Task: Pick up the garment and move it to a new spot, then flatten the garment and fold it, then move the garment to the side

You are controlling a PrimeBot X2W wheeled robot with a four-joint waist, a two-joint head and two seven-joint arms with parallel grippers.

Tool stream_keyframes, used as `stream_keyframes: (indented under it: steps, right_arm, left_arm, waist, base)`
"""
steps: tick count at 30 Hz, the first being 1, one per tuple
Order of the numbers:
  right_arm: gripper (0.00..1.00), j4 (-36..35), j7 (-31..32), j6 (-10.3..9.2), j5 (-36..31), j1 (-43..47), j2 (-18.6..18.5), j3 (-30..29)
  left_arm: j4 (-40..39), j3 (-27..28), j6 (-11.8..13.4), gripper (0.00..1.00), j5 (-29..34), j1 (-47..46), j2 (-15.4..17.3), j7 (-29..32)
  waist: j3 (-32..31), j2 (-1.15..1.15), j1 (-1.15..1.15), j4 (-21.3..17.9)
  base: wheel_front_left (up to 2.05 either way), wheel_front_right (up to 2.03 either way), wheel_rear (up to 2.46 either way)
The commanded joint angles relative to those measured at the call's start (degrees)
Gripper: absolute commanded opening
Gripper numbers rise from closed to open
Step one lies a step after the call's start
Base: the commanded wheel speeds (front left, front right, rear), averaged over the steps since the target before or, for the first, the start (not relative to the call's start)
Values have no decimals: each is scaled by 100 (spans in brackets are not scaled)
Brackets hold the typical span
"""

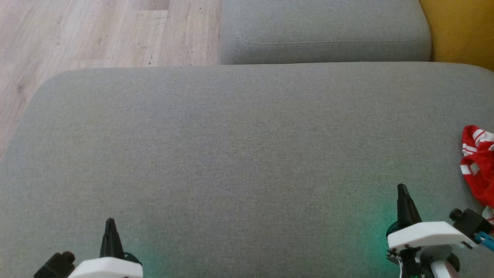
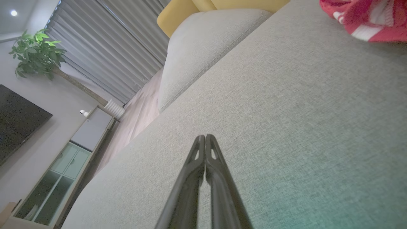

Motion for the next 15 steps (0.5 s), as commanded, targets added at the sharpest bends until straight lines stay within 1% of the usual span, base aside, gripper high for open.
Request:
stream_keyframes:
  steps: [1,15]
  right_arm:
    - [0,-252,56,9,225,-296,-18,-1]
    - [0,-437,272,11,1084,-299,-20,-123]
  left_arm:
    - [-226,164,-47,0,-196,-324,14,44]
    - [-344,271,-109,0,-986,-400,16,259]
  waist:
    - [3,0,0,-8]
    - [23,0,0,-59]
  base:
    - [0,0,0]
    - [0,0,0]
